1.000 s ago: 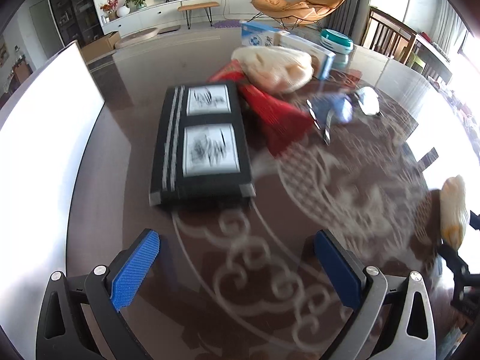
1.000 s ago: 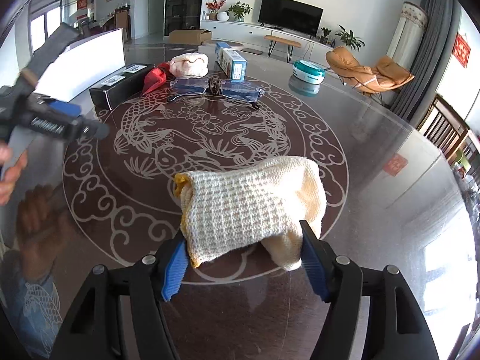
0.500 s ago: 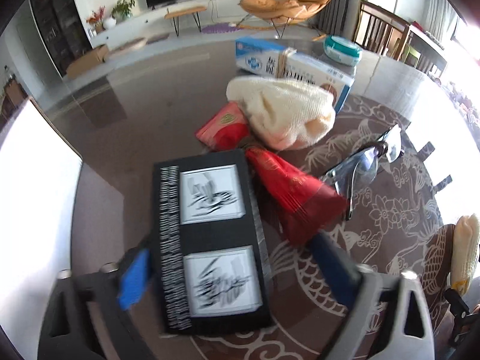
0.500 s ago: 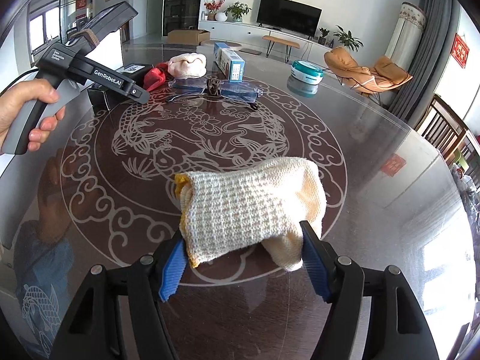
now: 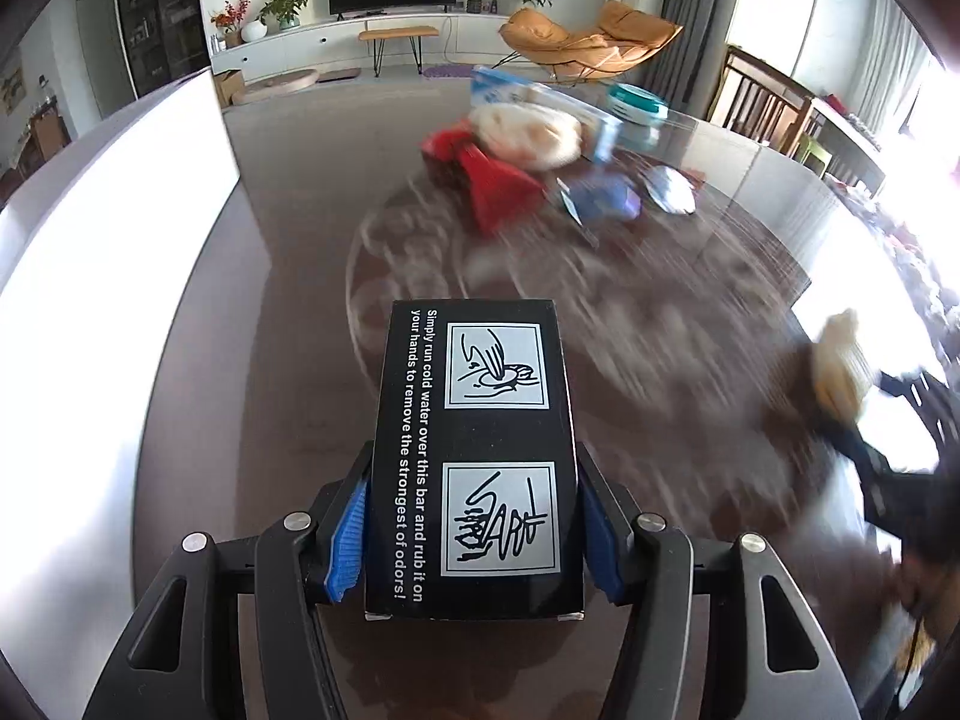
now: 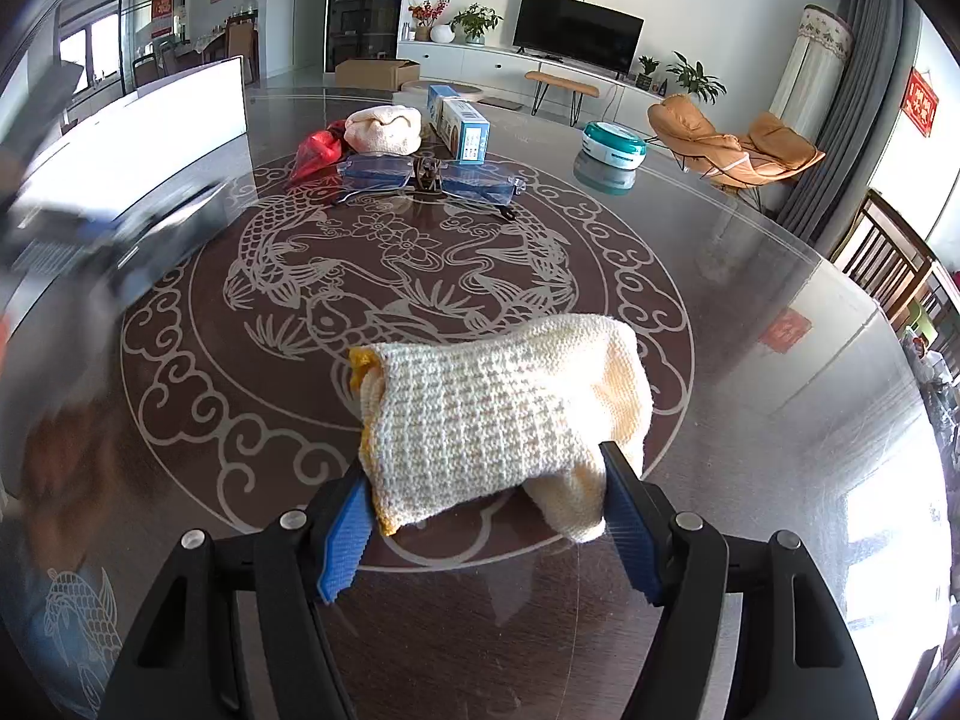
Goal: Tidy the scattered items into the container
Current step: 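Grasp the black soap box with the left tool while the right tool lifts the glove, then carry the black soap box and knit glove over the white-walled box with both tools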
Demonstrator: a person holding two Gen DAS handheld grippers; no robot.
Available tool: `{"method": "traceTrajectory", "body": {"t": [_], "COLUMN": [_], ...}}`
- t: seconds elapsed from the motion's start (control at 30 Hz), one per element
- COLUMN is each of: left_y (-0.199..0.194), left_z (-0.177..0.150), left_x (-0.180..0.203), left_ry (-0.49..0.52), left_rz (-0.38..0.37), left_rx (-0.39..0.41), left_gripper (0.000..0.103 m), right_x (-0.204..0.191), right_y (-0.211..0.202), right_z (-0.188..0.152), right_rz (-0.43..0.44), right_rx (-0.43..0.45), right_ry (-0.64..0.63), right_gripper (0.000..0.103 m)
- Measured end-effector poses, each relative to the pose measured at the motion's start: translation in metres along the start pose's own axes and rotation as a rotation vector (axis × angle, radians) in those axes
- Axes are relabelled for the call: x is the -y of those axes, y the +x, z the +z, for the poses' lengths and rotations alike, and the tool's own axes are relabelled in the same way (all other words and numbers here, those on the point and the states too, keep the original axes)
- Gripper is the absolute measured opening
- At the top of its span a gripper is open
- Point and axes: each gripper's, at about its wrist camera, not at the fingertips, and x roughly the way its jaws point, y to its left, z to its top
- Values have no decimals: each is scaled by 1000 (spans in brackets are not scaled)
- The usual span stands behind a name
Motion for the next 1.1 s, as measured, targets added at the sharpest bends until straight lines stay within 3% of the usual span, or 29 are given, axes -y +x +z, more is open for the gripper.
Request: {"method": "traceTrajectory", "body": {"t": [0.1, 0.23, 0.3, 0.37, 0.53, 0.57, 0.7, 1.1], "left_y": [-10, -8, -4, 0, 5, 6, 9, 9], "left_z": [-23, -27, -24, -21, -21, -21, -20, -20], "left_x": [9, 11, 15, 16, 21, 20, 22, 22], "left_ry": [-7, -29, -16, -2, 25, 23, 27, 27], "left_rz": [22, 40, 39, 35, 55, 49, 56, 57], "left_rx": [32, 52, 41, 36, 34, 32, 21, 22], "left_gripper": [59, 63, 83, 92, 97, 102, 103, 103], "right_x": [0, -3, -5, -8, -22, -25, -33, -42], "right_y": [0, -2, -2, -3, -7, -7, -9, -12], "right_z": [0, -1, 0, 0, -2, -2, -4, -7], "right_rz": [-8, -24, -50, -83, -164, -180, -234, -256], "right_rx": [1, 5, 6, 10, 32, 37, 54, 71], "right_ry": [-6, -17, -24, -38, -100, -114, -159, -204], "right_gripper": [70, 70, 76, 78, 79, 79, 79, 79]}}
